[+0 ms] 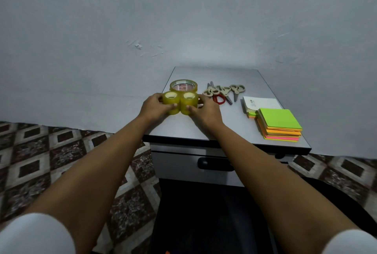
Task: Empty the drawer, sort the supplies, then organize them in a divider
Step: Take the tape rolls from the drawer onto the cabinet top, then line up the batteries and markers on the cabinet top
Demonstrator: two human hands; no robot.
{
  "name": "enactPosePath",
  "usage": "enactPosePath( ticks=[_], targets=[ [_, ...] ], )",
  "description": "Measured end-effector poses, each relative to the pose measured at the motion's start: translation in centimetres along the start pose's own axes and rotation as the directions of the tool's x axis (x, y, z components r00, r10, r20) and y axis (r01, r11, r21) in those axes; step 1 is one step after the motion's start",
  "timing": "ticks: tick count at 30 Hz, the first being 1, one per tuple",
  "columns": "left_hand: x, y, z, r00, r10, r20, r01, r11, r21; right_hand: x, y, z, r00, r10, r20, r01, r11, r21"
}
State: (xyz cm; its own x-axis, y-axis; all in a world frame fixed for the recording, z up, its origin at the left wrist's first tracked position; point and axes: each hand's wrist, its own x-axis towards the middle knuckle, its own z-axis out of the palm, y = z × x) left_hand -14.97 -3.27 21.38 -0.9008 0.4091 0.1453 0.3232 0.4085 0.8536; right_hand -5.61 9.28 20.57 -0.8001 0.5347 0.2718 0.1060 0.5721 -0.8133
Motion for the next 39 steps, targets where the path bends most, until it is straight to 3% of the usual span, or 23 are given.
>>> enactPosePath(
  ticks=[3,6,15,18,21,26,30,34,39],
  targets=[
    [-0.5,0.3,0.0,1.0,-0.022,-0.007,0.021,0.999,-0.03,0.0,-0.1,-0.4,1.0,-0.005,0.007,0.005,1.0,0.012],
    [-1.4,0.8,-0.5,0.996,0.017,-0.091,-0.011,0.997,0.072,-0.4,-0.3,-1.4,0.999,-0.044,0.013,0.045,0.998,-0.046],
    [-12.9,-2.4,0.6,0.928,0.334,-0.165,-0.316,0.94,0.129,-9.4,1.5,-5.9,0.981,-0.193,0.028,0.195,0.978,-0.076],
    [-16.4,-5.3,2.7,0.955,0.292,-0.047,-0.287,0.953,0.092,-13.1,4.1,-6.0,0.975,-0.218,0.042,0.221,0.97,-0.103],
    [-18.8,-8.0,5.1,0.976,0.152,0.155,-0.163,0.984,0.065,-16.4,7.5,-5.3,0.977,-0.184,0.11,0.196,0.974,-0.11],
    [-20.5,-11.6,8.7,0.913,-0.089,0.399,0.034,0.989,0.144,-21.0,13.6,-2.9,0.961,0.088,0.261,-0.053,0.989,-0.137],
    [-21.2,-14.0,10.5,0.842,-0.195,0.502,0.108,0.975,0.197,-22.5,16.9,-1.6,0.86,0.233,0.454,-0.141,0.963,-0.229],
    [-21.4,-16.2,12.0,0.782,-0.214,0.585,0.083,0.966,0.243,-22.7,19.3,-0.8,0.78,0.27,0.564,-0.089,0.941,-0.327],
    [-21.8,-18.5,13.8,0.668,-0.14,0.731,-0.165,0.93,0.329,-24.0,21.6,1.7,0.693,0.285,0.662,0.024,0.909,-0.416]
  ],
)
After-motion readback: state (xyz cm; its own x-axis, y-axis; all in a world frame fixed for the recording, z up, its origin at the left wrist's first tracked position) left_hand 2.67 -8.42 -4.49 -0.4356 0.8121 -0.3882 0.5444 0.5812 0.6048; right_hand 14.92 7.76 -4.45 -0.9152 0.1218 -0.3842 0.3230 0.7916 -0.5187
